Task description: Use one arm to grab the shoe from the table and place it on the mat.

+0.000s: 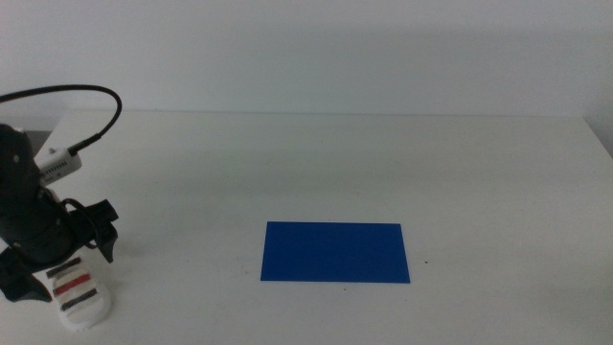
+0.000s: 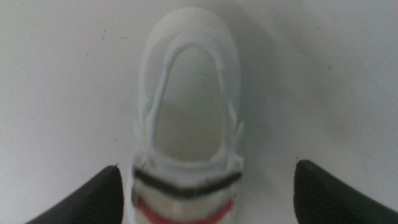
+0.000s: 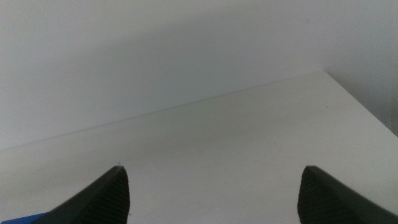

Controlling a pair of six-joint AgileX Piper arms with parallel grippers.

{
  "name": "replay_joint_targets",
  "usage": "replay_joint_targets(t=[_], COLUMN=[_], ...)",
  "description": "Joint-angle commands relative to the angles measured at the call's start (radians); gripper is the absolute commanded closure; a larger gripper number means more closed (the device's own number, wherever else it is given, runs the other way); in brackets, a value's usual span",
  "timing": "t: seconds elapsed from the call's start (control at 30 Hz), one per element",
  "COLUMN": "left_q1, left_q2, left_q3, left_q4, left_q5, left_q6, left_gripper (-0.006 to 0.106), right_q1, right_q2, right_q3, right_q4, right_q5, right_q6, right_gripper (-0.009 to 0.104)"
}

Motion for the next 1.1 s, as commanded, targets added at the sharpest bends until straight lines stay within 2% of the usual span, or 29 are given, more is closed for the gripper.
replay_joint_targets(t=[0.0, 0.2, 0.3, 0.37, 0.47, 0.6, 0.67, 0.83, 1.07], left_q1=[0.009, 0.009, 0.009, 0.009, 0.009, -0.007, -0.055, -0.254, -0.538], left_q2=[0.019, 0.068, 0.073, 0.073, 0.073, 0.071, 0.071, 0.109, 0.344], left_q3=[0.01, 0.01, 0.01, 0.01, 0.01, -0.028, -0.091, -0.296, -0.688], left_q4=[-0.003, 0.005, 0.012, 0.025, 0.027, -0.054, -0.085, -0.078, -0.074], left_q5=[-0.035, -0.061, -0.061, -0.061, -0.046, 0.009, 0.061, 0.158, 0.342], left_q6=[0.006, 0.048, 0.052, 0.052, 0.052, 0.08, 0.105, 0.029, -0.001], left_gripper=[0.007, 0.008, 0.017, 0.029, 0.057, 0.091, 0.102, 0.102, 0.102], right_q1=[0.002, 0.002, 0.002, 0.002, 0.002, 0.002, 0.002, 0.002, 0.002], right_q2=[-0.005, -0.005, -0.005, -0.005, -0.005, -0.005, -0.005, -0.005, -0.005], right_q3=[0.002, 0.002, 0.002, 0.002, 0.002, 0.002, 0.002, 0.002, 0.002], right_q4=[-0.009, -0.009, -0.009, -0.009, -0.009, -0.009, -0.009, -0.009, -0.009], right_q5=[-0.009, -0.009, -0.009, -0.009, -0.009, -0.009, -0.009, -0.009, -0.009], right_q6=[-0.004, -0.004, -0.004, -0.004, -0.004, -0.004, -0.004, -0.004, -0.004], right_gripper=[0.016, 0.016, 0.016, 0.016, 0.016, 0.016, 0.016, 0.016, 0.016])
